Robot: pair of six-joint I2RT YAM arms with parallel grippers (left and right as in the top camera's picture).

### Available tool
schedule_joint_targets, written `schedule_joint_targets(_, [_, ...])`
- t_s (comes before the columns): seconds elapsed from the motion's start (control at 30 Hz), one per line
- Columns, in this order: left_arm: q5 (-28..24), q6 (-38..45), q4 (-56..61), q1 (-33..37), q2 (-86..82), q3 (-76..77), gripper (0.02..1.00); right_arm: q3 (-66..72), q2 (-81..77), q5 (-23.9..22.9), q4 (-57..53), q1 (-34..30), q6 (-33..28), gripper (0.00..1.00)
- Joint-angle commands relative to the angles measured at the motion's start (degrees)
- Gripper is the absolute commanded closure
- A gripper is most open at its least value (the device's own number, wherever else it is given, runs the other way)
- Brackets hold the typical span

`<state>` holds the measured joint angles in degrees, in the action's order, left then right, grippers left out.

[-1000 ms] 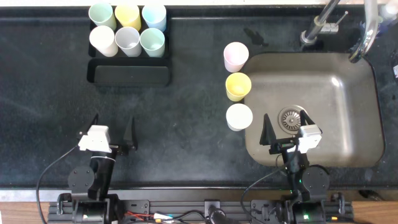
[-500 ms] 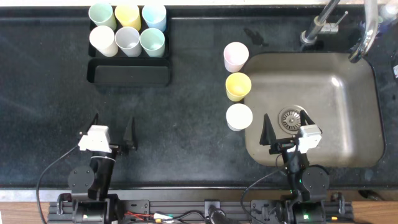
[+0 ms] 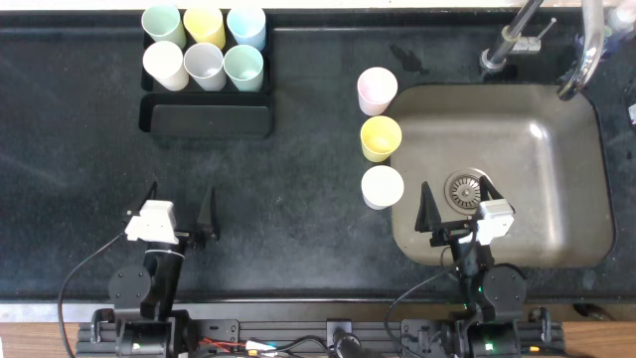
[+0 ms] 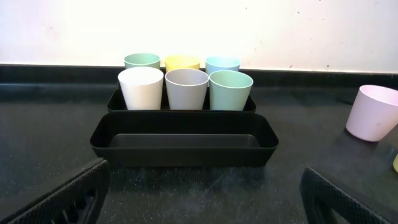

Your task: Store Cups

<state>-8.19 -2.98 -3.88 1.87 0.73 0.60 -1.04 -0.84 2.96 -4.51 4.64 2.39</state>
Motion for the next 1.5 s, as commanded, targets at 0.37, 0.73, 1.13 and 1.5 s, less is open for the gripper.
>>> schedule_joint_targets(0.37, [-0.59,-0.02,-0.11,0.04,-0.61,-0.15,0.018,0.76,0.63,-0.02,0.28,-0.07,0.2,0.007])
schedule_joint_targets(0.73, [0.48,-0.04,-0.09,0.04,-0.61,-0.15,0.02,0.76,0.63,-0.02,0.28,-0.07,0.2,0.003])
schedule_joint_targets(1.13, [0.66,-1.77,7.63,0.15,3.65,2.27,0.018,0.76,0.63,0.0,0.28,-0.07,0.2,0.003])
schedule_joint_targets(1.5, [-5.51,-1.75,7.8,-1.46,43.36,33.16,0.018,0.76,0.63,-0.02,0.28,-0.07,0.2,0.003])
